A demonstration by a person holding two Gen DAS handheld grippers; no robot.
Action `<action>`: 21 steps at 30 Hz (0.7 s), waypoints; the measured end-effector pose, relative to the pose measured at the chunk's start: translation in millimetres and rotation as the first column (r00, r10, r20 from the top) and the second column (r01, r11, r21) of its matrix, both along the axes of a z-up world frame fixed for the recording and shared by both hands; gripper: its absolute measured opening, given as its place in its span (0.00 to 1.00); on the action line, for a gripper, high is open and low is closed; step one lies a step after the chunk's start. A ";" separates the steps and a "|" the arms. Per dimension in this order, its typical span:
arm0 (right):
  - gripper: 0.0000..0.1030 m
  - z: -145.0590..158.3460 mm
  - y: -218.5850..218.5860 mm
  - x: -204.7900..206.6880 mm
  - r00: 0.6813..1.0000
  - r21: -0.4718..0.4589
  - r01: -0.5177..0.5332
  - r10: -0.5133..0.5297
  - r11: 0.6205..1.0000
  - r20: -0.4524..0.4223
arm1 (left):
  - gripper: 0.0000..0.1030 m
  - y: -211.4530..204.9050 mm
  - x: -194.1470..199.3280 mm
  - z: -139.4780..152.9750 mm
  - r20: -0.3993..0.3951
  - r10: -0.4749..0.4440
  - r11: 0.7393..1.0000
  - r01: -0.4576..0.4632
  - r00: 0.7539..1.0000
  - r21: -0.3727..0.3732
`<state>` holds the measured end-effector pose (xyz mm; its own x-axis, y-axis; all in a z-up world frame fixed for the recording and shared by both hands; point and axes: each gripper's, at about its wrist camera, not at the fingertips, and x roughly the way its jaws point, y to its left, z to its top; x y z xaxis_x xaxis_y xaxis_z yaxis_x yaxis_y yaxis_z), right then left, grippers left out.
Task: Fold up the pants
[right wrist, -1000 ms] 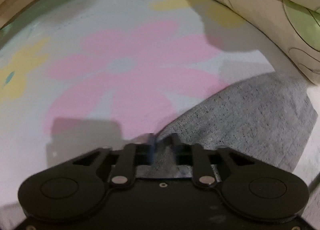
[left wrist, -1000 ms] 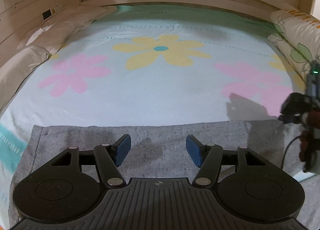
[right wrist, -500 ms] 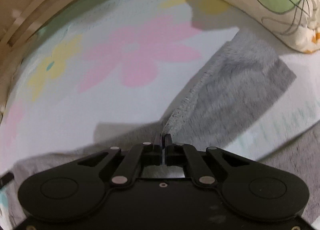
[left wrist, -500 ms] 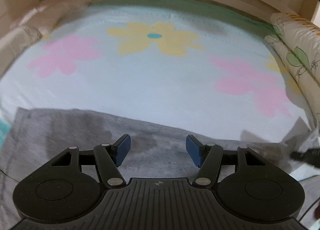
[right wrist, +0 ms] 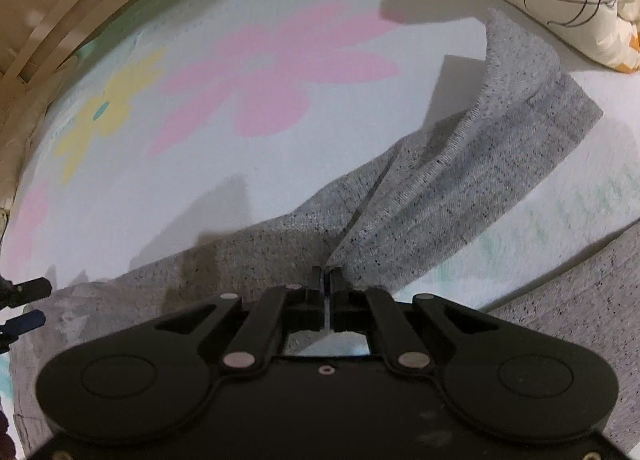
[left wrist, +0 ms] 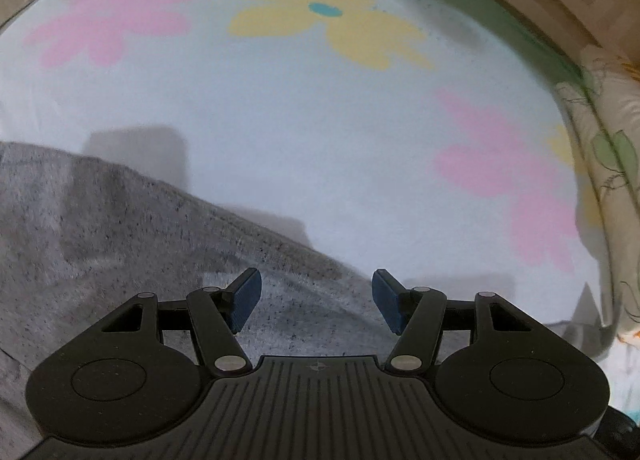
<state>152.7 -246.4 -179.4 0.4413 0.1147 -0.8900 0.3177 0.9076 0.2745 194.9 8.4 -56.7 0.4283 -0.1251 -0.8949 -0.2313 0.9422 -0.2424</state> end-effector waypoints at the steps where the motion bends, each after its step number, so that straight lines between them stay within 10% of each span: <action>1: 0.03 -1.3 -1.4 -0.2 1.000 0.003 -0.002 0.002 1.000 -0.003 | 0.58 -0.4 0.9 -3.3 -0.009 0.005 1.000 -0.005 1.000 -0.009; 10: 0.03 -11.8 -11.9 4.0 1.000 0.018 0.004 -0.004 1.000 -0.002 | 0.58 -15.3 23.8 -31.4 -0.048 0.022 1.000 -0.023 0.999 -0.014; 12: 0.03 -12.6 -14.7 2.5 1.000 0.022 0.004 -0.004 1.000 -0.003 | 0.40 -14.5 27.2 -35.8 -0.009 0.032 0.999 -0.032 0.999 -0.012; 13: 0.03 -11.4 -14.8 2.9 1.000 0.027 0.006 -0.006 1.000 0.000 | 0.14 -10.8 26.5 -35.1 0.005 0.034 0.999 -0.034 0.999 -0.014; 21: 0.03 10.4 -22.6 -1.4 0.998 0.059 -0.021 0.017 0.998 0.058 | 0.05 -14.2 -35.9 19.8 0.217 0.002 0.999 -0.012 0.976 0.045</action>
